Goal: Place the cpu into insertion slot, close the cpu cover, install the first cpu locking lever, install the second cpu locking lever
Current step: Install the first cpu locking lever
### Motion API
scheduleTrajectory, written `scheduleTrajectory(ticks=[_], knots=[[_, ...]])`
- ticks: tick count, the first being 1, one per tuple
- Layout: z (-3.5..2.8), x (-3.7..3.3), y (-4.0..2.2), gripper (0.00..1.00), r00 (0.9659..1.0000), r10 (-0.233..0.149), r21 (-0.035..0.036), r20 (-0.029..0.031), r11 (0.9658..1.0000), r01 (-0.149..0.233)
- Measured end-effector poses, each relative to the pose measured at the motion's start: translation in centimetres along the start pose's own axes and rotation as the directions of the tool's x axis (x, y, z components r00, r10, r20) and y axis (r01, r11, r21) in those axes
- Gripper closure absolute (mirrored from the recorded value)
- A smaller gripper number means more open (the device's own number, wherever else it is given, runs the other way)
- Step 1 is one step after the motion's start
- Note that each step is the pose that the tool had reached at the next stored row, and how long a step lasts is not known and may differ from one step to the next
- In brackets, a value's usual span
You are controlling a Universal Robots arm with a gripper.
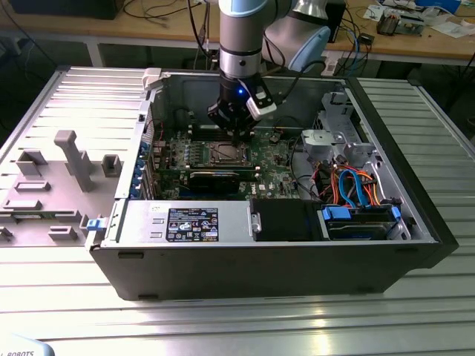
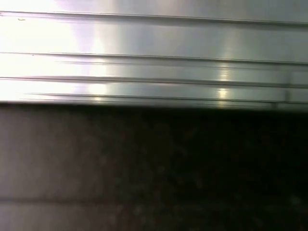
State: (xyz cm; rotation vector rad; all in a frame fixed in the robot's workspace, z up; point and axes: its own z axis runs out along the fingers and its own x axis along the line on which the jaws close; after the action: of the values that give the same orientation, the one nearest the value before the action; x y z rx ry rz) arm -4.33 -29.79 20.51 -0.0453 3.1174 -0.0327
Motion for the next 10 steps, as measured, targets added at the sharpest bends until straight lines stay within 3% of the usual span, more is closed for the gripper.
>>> scheduleTrajectory(ticks=[3, 6, 8, 10], knots=[[0.12, -0.01, 0.01, 0.89, 1.0000, 0.000, 0.0064, -0.0004, 1.0000, 0.000], [0.20, -0.02, 0.06, 0.89, 1.0000, 0.000, 0.0073, -0.0007, 1.0000, 0.000], [0.24, -0.09, 0.09, 0.89, 1.0000, 0.000, 0.0048, -0.0014, 1.0000, 0.000], [0.25, -0.12, 0.09, 0.89, 1.0000, 0.000, -0.0032, -0.0015, 1.0000, 0.000]])
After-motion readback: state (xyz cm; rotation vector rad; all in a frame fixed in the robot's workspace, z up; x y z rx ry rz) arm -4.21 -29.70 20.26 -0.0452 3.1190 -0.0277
